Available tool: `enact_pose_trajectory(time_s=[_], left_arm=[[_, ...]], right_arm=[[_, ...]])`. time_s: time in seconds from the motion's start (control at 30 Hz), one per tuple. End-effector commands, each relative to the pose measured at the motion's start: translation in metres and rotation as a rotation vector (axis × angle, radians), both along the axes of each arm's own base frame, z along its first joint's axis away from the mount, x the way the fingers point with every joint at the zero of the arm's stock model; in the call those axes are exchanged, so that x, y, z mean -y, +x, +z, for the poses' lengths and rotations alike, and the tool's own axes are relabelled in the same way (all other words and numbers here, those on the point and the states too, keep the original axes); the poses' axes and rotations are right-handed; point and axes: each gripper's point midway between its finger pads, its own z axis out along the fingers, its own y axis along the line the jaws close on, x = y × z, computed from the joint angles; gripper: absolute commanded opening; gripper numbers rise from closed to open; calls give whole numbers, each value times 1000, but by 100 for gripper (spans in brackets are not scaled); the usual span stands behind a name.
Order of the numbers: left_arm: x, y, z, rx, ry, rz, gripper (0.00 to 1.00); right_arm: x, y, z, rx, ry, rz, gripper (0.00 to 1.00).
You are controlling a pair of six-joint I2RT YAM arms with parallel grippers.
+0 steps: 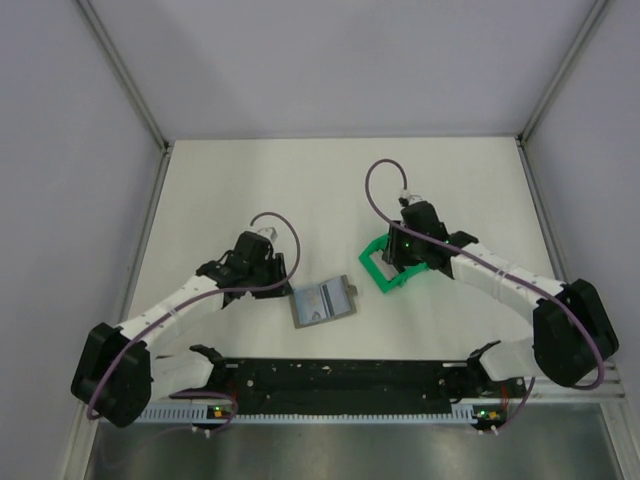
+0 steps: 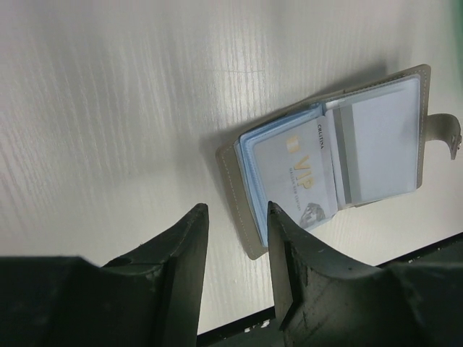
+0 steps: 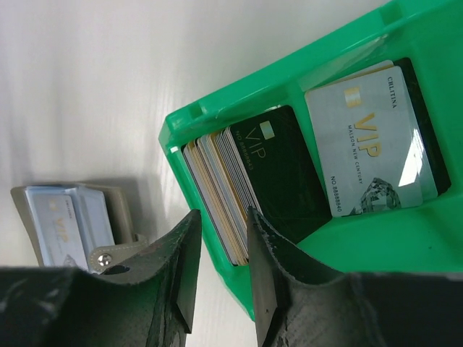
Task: Put the credit cards into the card holder
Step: Pick up the credit card from the storage box.
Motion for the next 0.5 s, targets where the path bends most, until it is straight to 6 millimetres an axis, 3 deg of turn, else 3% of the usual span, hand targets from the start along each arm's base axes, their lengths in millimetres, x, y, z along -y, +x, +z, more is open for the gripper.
enact_pose_trajectory(time_s=[0.0, 0.47], left_arm=[[3, 12, 23, 70, -18, 13, 43], [12, 13, 26, 66, -66, -2, 42]], right_arm=[[-5, 15, 11, 22, -11, 36, 31], [0, 27, -4, 3, -116, 64, 23]])
